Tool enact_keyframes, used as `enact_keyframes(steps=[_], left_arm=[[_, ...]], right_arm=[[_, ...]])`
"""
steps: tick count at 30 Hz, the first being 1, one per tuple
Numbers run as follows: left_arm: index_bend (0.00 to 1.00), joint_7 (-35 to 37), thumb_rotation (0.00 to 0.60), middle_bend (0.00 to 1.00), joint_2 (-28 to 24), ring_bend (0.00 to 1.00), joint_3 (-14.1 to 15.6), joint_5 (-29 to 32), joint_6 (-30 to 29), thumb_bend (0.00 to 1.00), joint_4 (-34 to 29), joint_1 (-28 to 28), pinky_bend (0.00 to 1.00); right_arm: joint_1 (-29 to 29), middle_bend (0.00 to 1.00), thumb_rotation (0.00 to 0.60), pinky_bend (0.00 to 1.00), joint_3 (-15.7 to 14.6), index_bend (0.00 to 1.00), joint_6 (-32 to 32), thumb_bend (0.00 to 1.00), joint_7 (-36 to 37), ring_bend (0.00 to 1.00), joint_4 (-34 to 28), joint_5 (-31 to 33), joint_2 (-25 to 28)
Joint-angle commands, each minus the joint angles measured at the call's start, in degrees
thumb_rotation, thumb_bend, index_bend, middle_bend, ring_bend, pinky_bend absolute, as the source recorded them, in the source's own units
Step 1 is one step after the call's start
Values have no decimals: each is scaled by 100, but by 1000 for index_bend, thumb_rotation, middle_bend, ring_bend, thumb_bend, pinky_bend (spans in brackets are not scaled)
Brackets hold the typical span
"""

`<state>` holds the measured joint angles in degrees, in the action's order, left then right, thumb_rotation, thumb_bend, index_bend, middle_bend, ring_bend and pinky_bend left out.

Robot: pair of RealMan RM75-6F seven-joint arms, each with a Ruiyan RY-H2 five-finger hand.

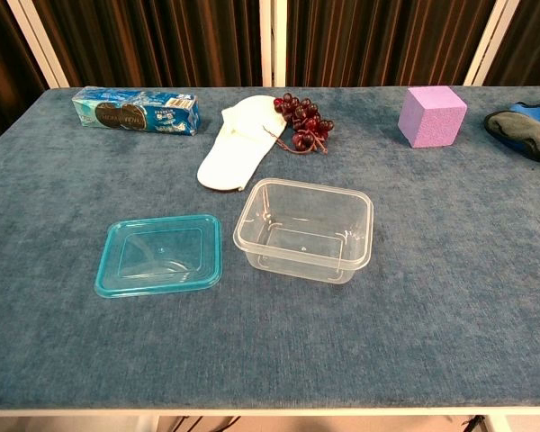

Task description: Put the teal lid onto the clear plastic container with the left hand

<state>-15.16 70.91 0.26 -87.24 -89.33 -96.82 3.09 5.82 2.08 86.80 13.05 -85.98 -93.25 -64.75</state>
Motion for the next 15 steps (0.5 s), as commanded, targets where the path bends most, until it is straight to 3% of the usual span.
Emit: enact_keyframes(steps=[1, 9, 15], left_arm=[[120, -152, 600, 111, 71, 13, 9, -187, 84, 0, -102, 98, 0], [120, -802, 600, 111, 646, 13, 49, -803, 1260, 0, -428, 935, 0], [120, -1121, 600, 111, 1299, 13, -56, -679, 2357, 0, -365, 1608, 0]], right_arm=[[26, 97, 600, 0, 29, 0, 12, 13, -78, 0, -58, -5, 7], [-2, 97, 600, 0, 90, 0, 211, 17, -87, 0, -55, -17, 17], [-33, 97, 600, 0, 63, 0, 272, 21, -71, 0, -57, -41, 32]])
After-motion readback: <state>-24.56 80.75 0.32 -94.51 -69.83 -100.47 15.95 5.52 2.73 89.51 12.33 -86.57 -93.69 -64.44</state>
